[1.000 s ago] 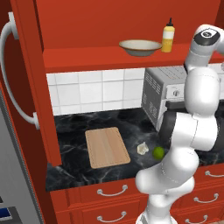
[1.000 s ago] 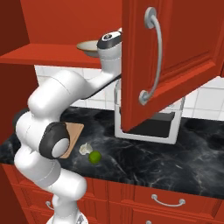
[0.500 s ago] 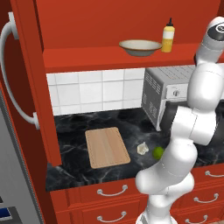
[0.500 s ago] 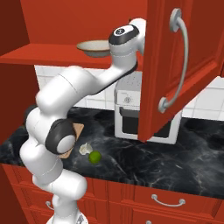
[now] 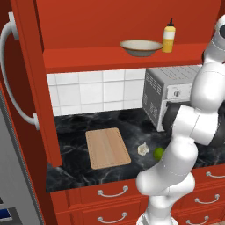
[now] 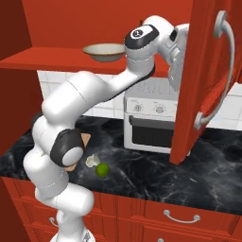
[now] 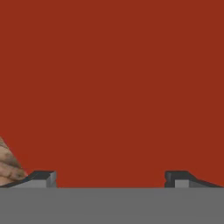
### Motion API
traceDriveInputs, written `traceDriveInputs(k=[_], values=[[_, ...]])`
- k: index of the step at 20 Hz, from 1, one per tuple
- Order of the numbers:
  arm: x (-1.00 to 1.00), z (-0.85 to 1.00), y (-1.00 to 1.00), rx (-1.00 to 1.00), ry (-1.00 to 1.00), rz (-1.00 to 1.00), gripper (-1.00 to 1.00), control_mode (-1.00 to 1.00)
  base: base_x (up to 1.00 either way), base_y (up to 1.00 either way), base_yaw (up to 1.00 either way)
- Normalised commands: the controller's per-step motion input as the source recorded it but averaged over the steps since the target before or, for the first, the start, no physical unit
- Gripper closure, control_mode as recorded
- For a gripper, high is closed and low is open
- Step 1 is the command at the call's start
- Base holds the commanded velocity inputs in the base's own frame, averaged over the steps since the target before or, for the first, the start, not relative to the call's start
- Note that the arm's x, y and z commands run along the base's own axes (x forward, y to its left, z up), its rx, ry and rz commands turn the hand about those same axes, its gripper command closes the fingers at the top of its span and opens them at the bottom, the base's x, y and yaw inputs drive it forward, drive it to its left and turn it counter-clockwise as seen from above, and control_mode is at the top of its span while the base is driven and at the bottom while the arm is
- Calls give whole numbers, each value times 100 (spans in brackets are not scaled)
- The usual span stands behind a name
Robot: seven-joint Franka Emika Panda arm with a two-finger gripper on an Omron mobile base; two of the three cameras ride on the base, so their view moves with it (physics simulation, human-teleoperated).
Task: Open the cabinet. Place the bowl and condiment on the counter. Then place the lime and garlic on the cutting board.
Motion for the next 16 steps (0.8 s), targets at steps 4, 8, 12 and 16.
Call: traceDriveInputs(k=[4,8,12,16], values=[[0,0,-40,7,-3,17,-100,-100,0,0,0],[0,0,-40,9,-4,18,-100,-100,0,0,0],[2,0,-35,9,-4,17,-100,-100,0,0,0],[5,0,-29,11,-2,16,-100,-100,0,0,0]])
